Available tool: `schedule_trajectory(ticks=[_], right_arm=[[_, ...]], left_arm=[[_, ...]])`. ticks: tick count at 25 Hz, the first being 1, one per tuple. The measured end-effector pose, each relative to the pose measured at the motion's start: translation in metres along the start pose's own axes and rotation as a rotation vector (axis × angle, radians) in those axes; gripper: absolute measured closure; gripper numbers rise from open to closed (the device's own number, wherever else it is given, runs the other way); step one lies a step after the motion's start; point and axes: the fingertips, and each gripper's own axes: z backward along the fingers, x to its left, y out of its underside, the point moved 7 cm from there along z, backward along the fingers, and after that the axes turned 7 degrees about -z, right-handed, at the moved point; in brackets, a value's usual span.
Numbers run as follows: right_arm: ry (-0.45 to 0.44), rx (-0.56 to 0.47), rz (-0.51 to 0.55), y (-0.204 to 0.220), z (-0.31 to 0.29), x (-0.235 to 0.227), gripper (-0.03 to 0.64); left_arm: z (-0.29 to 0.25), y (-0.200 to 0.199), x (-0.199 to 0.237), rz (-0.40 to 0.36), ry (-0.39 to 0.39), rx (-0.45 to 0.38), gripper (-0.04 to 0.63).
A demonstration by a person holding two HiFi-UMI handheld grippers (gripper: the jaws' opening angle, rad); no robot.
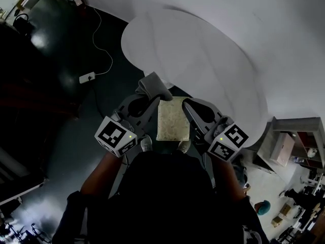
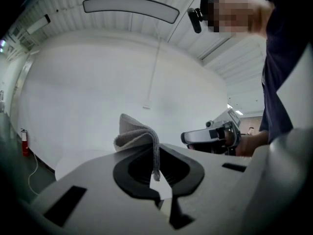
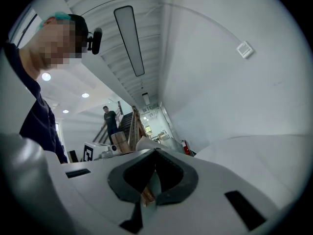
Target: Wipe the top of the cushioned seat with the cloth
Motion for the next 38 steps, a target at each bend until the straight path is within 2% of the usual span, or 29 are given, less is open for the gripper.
schedule_trajectory(ticks=[7,14,38], right_arm=[[-0.010,-0.015,0.023,-0.010,0.006,0.004,0.592],[0.005,-0.005,0.052,-0.012,0.007,0.003,0.592],[0.001,0.011,0.034,-0.007,-0.001,-0.005,0.592]], left_arm=[[0.000,-0.012,-0.003,-0.028,-0.005,-0.016,0.580],[-0.001,-0.009,-0.001,-0.022,-0.014,-0.016,0.581],[-0.005,0.001,0.002,-0.007,-0.018,-0.011,0.580]])
